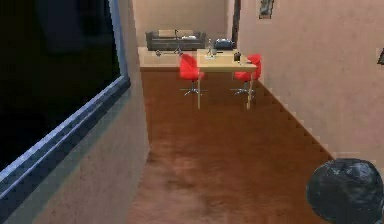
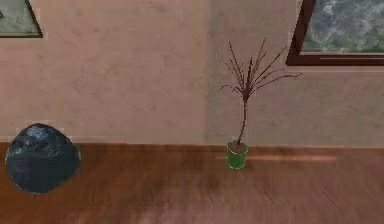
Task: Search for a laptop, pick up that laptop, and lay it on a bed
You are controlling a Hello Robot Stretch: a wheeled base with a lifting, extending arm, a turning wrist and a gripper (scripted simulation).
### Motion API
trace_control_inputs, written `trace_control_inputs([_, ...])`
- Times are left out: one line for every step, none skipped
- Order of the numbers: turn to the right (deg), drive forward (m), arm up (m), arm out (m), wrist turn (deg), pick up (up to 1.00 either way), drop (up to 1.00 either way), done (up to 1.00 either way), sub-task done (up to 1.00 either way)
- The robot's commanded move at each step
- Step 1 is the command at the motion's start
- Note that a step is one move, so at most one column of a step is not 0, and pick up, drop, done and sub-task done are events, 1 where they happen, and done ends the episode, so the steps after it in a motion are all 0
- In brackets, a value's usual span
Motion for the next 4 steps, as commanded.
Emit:
trace_control_inputs([0.0,1.0,0.0,0.0,0.0,0.0,0.0,0.0,0.0])
trace_control_inputs([0.0,1.0,0.0,0.0,0.0,0.0,0.0,0.0,0.0])
trace_control_inputs([6.0,0.0,0.0,0.0,0.0,0.0,0.0,0.0,0.0])
trace_control_inputs([0.0,0.1,0.0,0.0,0.0,0.0,0.0,0.0,0.0])
